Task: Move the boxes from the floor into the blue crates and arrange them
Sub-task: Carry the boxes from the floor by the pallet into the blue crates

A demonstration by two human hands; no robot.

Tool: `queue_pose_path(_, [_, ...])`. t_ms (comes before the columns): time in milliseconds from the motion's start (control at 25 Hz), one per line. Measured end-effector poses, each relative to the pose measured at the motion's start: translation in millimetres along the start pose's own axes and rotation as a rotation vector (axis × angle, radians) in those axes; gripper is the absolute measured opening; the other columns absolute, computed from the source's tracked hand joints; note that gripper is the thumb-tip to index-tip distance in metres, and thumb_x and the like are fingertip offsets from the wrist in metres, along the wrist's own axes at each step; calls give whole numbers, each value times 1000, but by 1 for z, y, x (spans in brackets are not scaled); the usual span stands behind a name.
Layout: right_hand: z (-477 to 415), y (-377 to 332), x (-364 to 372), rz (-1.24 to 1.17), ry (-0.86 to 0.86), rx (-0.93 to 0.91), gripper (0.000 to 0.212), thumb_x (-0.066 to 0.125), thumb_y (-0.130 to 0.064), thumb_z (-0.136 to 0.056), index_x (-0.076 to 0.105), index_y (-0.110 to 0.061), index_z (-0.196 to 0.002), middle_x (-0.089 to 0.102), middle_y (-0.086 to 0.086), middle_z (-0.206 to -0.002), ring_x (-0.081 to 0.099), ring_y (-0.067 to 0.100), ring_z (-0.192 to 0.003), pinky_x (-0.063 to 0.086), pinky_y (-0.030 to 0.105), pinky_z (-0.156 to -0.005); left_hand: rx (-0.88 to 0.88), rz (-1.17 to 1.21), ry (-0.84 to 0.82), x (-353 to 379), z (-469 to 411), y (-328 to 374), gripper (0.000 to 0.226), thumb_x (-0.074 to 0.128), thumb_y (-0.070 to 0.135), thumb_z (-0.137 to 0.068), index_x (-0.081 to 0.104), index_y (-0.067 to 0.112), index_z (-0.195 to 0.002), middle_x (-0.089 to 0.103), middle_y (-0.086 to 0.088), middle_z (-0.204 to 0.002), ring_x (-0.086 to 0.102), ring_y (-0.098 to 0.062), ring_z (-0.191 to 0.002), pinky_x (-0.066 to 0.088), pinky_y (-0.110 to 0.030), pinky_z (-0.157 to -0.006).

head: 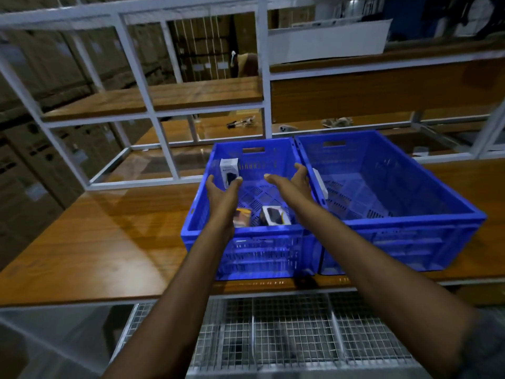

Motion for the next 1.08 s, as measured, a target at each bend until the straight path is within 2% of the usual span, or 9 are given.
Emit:
queue_pose_path(80, [1, -3, 5, -19, -19, -28, 90, 75, -53, -80, 22, -34, -150, 23, 5, -162, 30, 34, -145, 36, 57, -110, 27, 54, 66, -11, -2, 5, 65, 68, 20, -94, 35, 17, -150, 45, -3, -149, 62, -21, -114, 56, -28, -82])
queue_pose_path(120, [3, -5, 7, -30, -27, -46, 85, 75, -52, -80, 26, -35, -147, 27, 5, -159, 34, 34, -142, 38, 56, -109, 38, 86, 100, -17, -4, 7, 59, 69, 19, -93, 40, 17, -145, 48, -4, -147, 63, -22, -111, 58, -32, -85])
queue_pose_path(200, [6, -13, 13, -38, -42, -97, 77, 76, -50, -80, 33, -34, -141, 35, 4, -152, 41, 32, -135, 42, 54, -107, 49, 134, 150, -30, -4, 11, 49, 69, 16, -92, 46, 17, -135, 53, -8, -139, 63, -25, -112, 57, -36, -84])
queue_pose_path(280, [10, -24, 22, -34, -70, -146, 70, 77, -46, -82, 38, -31, -138, 44, 3, -142, 49, 29, -126, 46, 51, -103, 54, 160, 186, -43, -1, 16, 41, 68, 11, -93, 49, 15, -129, 57, -9, -131, 63, -23, -106, 56, -30, -79])
queue_pose_path(400, [24, -43, 41, -38, -155, -238, 58, 78, -41, -81, 48, -27, -130, 53, 0, -127, 57, 23, -114, 51, 50, -98, 77, 181, 247, -68, 10, 22, 33, 66, 8, -91, 52, 17, -120, 63, -13, -126, 63, -24, -108, 53, -36, -87])
queue_pose_path(520, [46, -59, 63, -86, -244, -330, 47, 80, -35, -77, 57, -24, -117, 60, 0, -113, 62, 20, -105, 53, 46, -96, 112, 173, 351, -98, 33, 30, 30, 65, 7, -92, 53, 17, -117, 64, -10, -115, 62, -20, -101, 45, -24, -73])
queue_pose_path(680, [93, -71, 97, -119, -448, -406, 36, 82, -23, -77, 62, -22, -108, 65, -2, -100, 65, 17, -97, 54, 41, -96, 150, 181, 571, -146, 88, 33, 25, 66, 11, -92, 57, 17, -115, 66, -10, -117, 63, -22, -109, 44, -28, -78])
queue_pose_path(880, [173, -56, 132, -100, -724, -415, 43, 80, -34, -67, 63, -23, -105, 65, -6, -95, 64, 14, -97, 54, 43, -95, 182, 146, 844, -200, 193, 19, 24, 67, 17, -93, 58, 22, -115, 64, -3, -119, 62, -19, -112, 49, -37, -91])
queue_pose_path(1080, [286, -29, 156, -34, -1034, -443, 38, 80, -33, -79, 62, -22, -110, 65, -6, -104, 63, 13, -100, 54, 42, -96, 208, 140, 1128, -254, 323, 1, 33, 74, 20, -89, 59, 20, -118, 67, -6, -118, 61, -16, -99, 50, -27, -79])
Point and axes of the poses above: each hand's wrist, its own z-axis away from the middle knuckle, its own x-axis out of the palm, y = z × x, the point moved 8 cm from there along -z, towards the middle knuckle
